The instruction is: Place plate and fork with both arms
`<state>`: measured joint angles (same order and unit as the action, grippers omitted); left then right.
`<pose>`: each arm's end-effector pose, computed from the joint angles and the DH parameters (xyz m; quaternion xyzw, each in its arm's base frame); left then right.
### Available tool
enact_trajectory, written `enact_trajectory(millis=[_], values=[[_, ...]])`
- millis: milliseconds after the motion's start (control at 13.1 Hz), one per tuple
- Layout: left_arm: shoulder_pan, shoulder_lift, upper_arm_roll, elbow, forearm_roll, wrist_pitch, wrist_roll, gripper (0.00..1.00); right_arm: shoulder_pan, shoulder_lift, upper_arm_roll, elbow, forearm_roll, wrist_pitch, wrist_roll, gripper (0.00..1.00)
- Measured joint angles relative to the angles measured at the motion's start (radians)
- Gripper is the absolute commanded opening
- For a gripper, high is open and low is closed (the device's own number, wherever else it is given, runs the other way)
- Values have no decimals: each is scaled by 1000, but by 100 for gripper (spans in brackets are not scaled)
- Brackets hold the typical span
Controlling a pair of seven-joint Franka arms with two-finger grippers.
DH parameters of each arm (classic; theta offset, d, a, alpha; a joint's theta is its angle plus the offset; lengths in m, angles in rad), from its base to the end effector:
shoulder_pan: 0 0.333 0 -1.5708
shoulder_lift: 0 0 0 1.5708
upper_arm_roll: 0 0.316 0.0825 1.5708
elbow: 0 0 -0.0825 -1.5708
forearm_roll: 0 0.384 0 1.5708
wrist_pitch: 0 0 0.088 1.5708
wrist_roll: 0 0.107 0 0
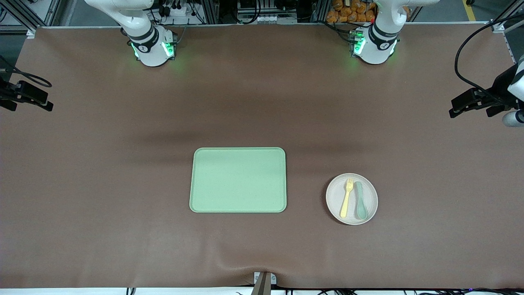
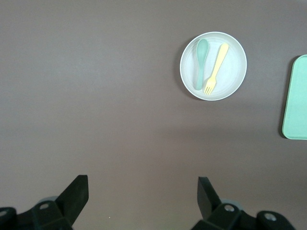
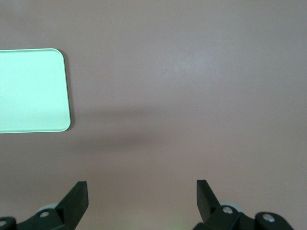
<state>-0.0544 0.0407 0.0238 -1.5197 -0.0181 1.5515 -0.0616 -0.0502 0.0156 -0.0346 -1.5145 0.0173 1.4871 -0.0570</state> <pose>0.5651 -0.0196 0.6241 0.9998 0.0154 -0.0048 0.0083 0.5493 -0.0445 0.6351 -0.9996 0.0134 0.0208 0.0099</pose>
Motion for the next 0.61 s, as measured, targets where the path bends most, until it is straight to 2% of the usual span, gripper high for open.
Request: enact_trajectory(millis=[609], values=[[5,8,1,1,0,9,1,100,0,1,0,0,0,0,0,100]])
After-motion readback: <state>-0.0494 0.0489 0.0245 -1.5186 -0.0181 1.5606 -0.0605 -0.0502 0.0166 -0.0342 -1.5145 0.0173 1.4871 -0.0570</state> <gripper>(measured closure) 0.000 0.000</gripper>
